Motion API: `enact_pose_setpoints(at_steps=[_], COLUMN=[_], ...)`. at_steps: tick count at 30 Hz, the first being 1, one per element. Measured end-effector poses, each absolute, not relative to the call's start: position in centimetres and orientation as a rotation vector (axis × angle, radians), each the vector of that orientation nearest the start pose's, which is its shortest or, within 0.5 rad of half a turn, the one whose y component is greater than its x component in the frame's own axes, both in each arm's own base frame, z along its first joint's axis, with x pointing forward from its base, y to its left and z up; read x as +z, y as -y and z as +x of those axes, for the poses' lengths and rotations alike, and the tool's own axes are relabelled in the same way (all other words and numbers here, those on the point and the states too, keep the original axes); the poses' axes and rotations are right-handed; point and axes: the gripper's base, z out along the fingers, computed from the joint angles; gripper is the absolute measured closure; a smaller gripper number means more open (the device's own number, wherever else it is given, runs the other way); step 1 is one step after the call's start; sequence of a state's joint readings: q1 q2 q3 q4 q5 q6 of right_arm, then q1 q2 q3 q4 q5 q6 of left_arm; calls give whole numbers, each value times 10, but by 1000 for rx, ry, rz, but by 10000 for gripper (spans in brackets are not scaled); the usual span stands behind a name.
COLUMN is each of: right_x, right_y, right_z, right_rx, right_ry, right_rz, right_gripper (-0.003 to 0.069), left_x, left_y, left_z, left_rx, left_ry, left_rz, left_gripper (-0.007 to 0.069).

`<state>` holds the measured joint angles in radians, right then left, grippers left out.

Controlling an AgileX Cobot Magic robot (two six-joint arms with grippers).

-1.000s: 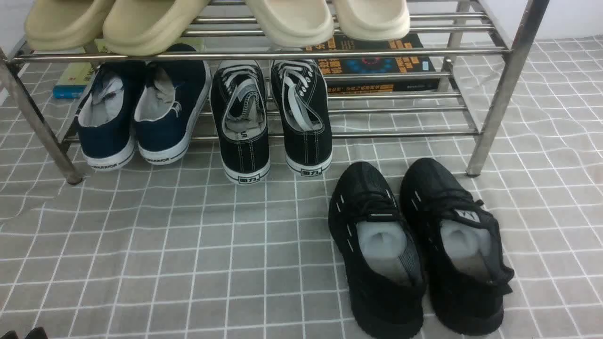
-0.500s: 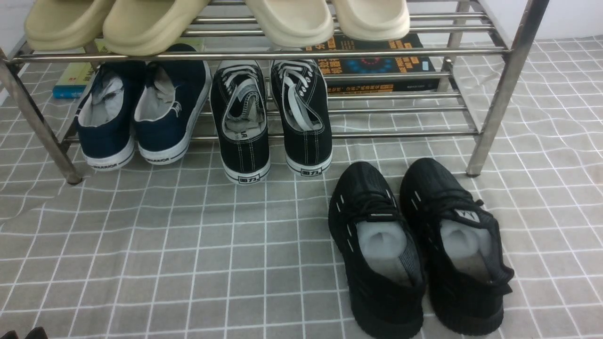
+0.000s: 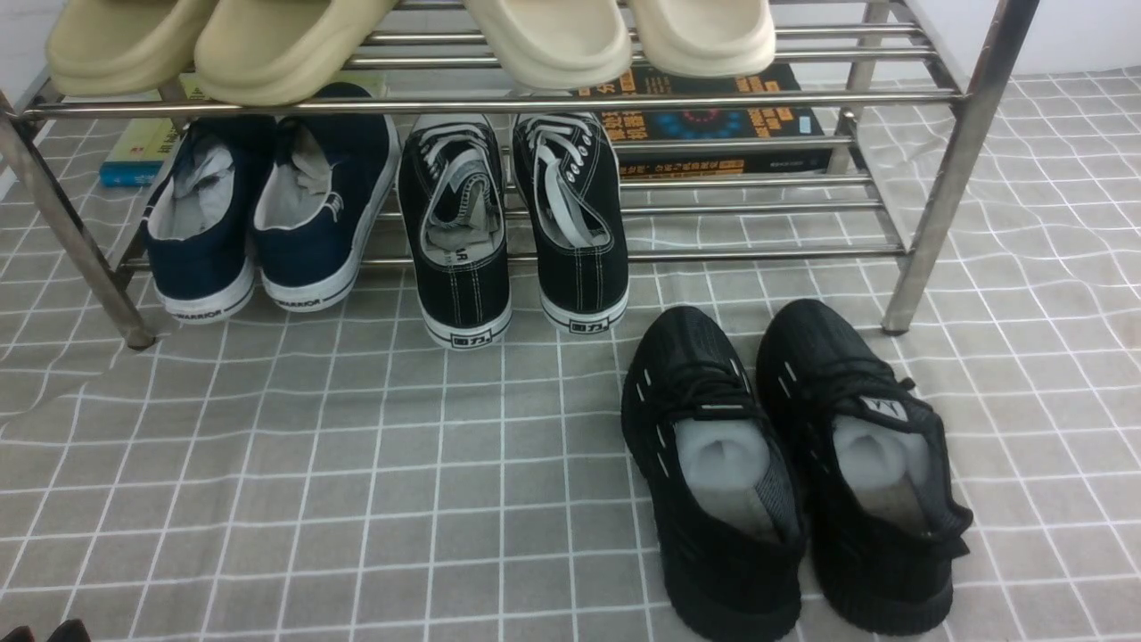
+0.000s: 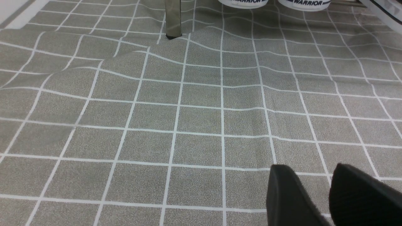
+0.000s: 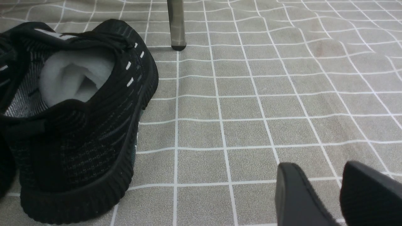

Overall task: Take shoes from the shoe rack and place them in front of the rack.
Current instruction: Use the left arm to clamp a shoe on the left side of the shoe rack

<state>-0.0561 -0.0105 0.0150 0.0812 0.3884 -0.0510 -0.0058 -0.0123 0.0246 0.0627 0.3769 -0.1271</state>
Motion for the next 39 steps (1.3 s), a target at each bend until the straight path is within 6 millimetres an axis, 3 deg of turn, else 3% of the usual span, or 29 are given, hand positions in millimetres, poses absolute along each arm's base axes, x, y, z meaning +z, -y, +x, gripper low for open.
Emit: enact_pose_setpoints(at_steps=[5,8,9,10,11,12,13,15,18,30,33,34,35,36,39], right_x=[174,174,174,174,174,174,174,174,174,174,174,174,174,174,174], right_y=[0,0,0,0,0,0,0,0,0,0,0,0,0,0,0], right_z=[52,52,52,52,52,52,52,52,52,52,52,52,52,52,52], right_rx=[7,7,7,7,7,7,7,7,7,7,7,7,7,7,7], right_ry=[-1874,-1874,-1874,-1874,-1874,-1874,-1874,-1874,-1874,-1874,-1874,-1874,-1874,-1874,-1874], right_rz=[54,54,54,54,54,54,54,54,54,54,54,54,54,54,54], right_gripper=[420,420,420,420,420,420,420,420,420,420,420,420,420,420,420], left_x=[172,172,173,175,175,179,179,183,186,195,221,223,243,244,266], left_y=[-2,-1,0,5,5,8,8,11,10,6,12,12,14,14,12], left_z=[52,53,53,54,54,54,54,55,55,56,50,51,51,51,73], left_rx=[-19,-98,-167,-419,-432,-682,-697,-967,-1056,-1072,-996,-980,-928,-918,-720], left_ry=[-1870,-1857,-1844,-1786,-1784,-1700,-1694,-1571,-1492,-1391,-1524,-1539,-1606,-1628,-1879], left_rz=[-67,-146,-212,-439,-455,-687,-696,-953,-1030,-1018,-891,-883,-844,-843,-845], left_gripper=[384,384,384,384,384,384,384,384,384,416,571,582,608,611,622])
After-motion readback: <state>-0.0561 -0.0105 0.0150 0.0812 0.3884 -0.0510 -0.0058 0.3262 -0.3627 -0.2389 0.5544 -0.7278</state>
